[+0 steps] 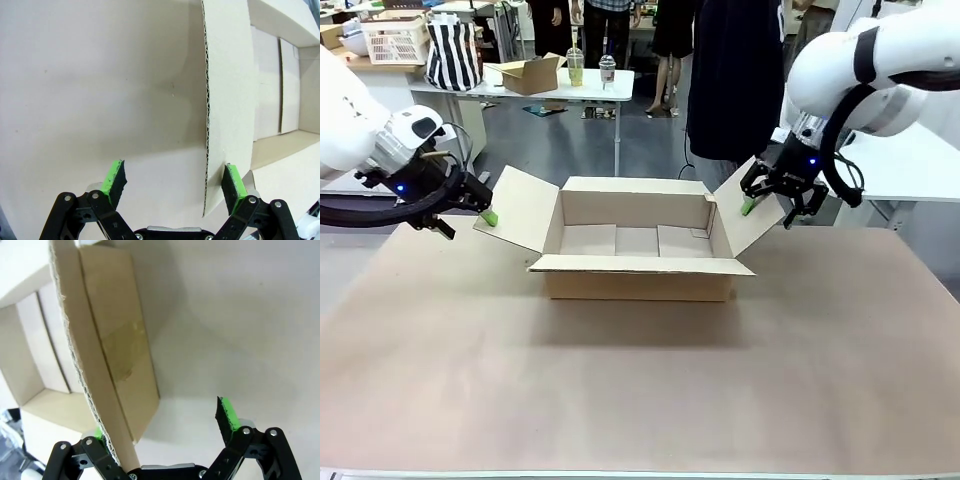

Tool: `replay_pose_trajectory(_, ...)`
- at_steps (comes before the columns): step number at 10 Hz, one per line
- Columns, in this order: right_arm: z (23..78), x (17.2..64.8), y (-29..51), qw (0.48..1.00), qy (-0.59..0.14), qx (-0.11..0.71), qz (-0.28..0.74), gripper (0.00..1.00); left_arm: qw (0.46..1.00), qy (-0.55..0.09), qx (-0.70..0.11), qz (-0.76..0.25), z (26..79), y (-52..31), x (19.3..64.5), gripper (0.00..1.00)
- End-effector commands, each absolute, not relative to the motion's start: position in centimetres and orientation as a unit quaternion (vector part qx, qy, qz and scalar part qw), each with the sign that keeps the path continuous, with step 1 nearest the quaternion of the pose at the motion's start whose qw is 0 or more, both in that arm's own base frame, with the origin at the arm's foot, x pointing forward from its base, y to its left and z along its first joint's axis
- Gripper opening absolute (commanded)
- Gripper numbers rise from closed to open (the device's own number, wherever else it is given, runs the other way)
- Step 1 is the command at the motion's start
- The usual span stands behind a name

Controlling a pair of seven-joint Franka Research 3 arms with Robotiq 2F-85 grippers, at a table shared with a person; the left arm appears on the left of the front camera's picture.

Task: Pack the gift set into the box.
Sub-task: Place both hands on the side flaps of the Package Box and spread them outward, then lift both hands away from the flaps of the Package Box.

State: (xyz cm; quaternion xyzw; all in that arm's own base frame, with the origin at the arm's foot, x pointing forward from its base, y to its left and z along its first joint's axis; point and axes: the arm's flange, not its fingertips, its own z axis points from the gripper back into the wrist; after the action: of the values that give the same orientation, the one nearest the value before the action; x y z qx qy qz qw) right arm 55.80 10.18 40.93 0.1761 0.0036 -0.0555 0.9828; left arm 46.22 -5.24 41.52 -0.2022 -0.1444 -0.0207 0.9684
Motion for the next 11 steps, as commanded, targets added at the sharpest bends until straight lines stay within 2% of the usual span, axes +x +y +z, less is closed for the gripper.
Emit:
replay_pose_trajectory(1,37.2,55.5,9.0,0.975,-0.001,0.217,-0.043,1.0,0.97,-0.138,-0.198,-0.017,41.9,-5.2,46.2,1.0)
replay_pose_trajectory(2,36.9,55.5,9.0,0.978,-0.01,0.199,-0.059,1.0,0.97,-0.138,-0.198,-0.017,41.9,-5.2,46.2,1.0)
replay_pose_trajectory(3,40.2,55.7,9.2,0.978,0.002,0.203,-0.051,1.0,0.97,-0.138,-0.198,-0.017,41.9,-5.2,46.2,1.0)
replay_pose_trajectory(11,40.2,55.7,9.2,0.978,0.002,0.203,-0.051,1.0,0.97,-0.138,-0.198,-0.017,41.9,-5.2,46.2,1.0)
